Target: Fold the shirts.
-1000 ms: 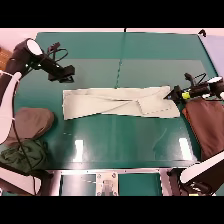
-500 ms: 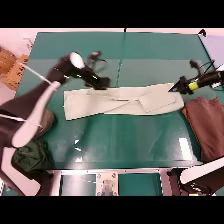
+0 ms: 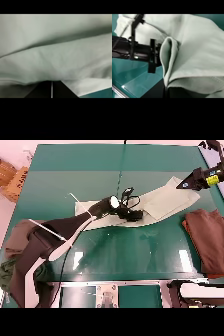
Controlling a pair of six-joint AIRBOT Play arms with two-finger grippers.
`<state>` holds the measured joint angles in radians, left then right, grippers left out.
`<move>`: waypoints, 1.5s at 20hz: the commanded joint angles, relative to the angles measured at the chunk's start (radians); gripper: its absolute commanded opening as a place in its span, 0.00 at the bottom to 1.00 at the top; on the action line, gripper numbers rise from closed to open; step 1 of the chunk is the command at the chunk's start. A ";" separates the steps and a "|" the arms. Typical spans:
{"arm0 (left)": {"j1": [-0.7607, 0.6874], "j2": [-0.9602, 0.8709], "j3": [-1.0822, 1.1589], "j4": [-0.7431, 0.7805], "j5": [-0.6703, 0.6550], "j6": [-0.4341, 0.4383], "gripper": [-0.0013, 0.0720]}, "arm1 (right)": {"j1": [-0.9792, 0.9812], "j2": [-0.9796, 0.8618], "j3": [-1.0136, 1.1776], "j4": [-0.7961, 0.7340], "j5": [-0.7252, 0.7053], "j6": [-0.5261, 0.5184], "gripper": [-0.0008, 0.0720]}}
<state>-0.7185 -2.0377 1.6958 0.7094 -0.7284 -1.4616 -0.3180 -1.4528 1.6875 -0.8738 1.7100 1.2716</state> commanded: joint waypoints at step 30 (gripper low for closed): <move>0.780 0.293 0.343 0.544 -0.888 0.049 0.05 | 0.569 -0.240 0.017 -0.079 -0.474 0.348 0.68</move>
<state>0.0563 -1.7458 2.0396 1.2480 -1.6123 -1.4185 0.4194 -1.7473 1.7126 -0.8505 1.0374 1.6135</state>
